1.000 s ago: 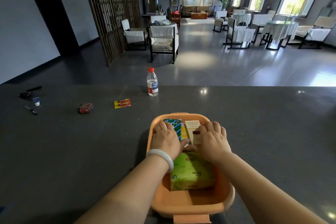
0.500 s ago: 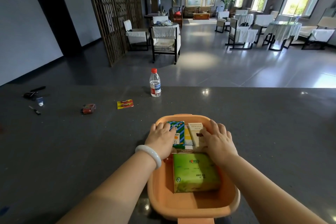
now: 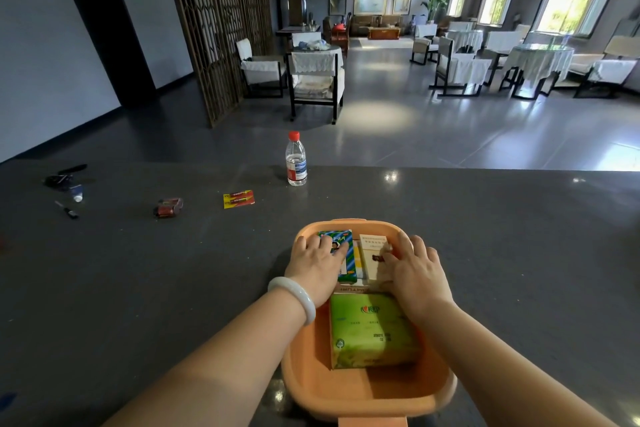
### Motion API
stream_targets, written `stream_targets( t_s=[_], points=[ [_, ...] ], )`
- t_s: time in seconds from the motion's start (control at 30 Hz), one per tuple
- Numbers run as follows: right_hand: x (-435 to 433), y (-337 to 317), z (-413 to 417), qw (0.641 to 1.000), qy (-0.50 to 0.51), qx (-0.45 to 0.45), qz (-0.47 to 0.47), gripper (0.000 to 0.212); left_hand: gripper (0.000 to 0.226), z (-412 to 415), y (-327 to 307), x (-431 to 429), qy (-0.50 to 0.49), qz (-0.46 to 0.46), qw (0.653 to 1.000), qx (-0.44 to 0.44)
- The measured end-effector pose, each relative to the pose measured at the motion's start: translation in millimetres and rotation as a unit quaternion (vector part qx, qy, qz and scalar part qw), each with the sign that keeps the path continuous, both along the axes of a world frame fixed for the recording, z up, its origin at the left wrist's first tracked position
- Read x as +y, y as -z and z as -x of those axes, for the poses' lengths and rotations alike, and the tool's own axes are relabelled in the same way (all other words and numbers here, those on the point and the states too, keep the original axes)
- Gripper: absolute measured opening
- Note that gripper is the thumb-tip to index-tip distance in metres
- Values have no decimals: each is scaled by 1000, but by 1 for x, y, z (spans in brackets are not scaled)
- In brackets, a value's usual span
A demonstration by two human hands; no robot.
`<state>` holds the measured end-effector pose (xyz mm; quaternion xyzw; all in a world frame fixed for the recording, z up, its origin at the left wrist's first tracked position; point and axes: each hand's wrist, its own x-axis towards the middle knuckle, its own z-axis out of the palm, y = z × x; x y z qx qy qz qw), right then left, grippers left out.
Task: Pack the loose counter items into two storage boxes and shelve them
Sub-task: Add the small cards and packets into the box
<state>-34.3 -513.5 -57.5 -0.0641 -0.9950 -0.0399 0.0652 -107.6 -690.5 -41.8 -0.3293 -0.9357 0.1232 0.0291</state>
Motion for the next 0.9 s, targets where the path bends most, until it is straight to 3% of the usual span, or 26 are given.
stream_targets(
  t_s=[0.3,0.9],
  points=[
    [0,-4,-6,999,4,-15,37,71,62,-4,1,-1,-4,2,1000,8],
    [-2,-4,-2,1000,4,-8,15,65,60,-7,2,8,-5,6,1000,12]
  ],
)
